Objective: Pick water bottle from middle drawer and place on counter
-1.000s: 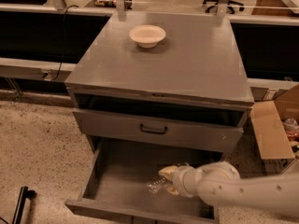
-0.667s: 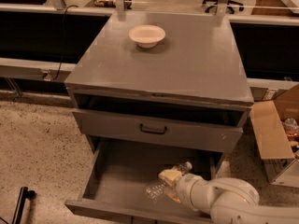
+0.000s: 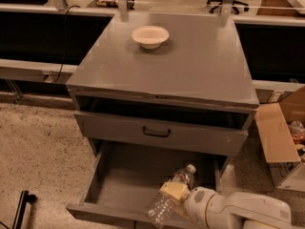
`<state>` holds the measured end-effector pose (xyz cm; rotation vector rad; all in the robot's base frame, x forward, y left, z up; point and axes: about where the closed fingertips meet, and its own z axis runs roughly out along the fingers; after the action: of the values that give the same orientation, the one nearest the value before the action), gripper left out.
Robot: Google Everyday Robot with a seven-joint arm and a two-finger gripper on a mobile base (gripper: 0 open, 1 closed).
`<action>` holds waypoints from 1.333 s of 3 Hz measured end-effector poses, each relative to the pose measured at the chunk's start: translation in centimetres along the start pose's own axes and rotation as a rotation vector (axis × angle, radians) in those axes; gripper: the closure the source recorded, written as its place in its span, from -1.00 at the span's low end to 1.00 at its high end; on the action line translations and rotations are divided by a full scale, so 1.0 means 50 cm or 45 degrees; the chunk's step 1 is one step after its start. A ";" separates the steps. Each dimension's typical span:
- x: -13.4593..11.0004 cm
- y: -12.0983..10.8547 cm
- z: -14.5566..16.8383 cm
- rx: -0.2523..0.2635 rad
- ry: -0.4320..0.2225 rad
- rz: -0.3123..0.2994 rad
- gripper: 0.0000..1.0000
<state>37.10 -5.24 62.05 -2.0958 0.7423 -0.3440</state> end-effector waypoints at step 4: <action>0.164 -0.394 -0.099 0.226 0.126 -0.296 1.00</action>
Offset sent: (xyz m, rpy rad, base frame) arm 0.1786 -0.1539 0.3735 0.0992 0.2509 -0.1802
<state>48.61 -4.62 80.66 -2.0098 0.5048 -0.6224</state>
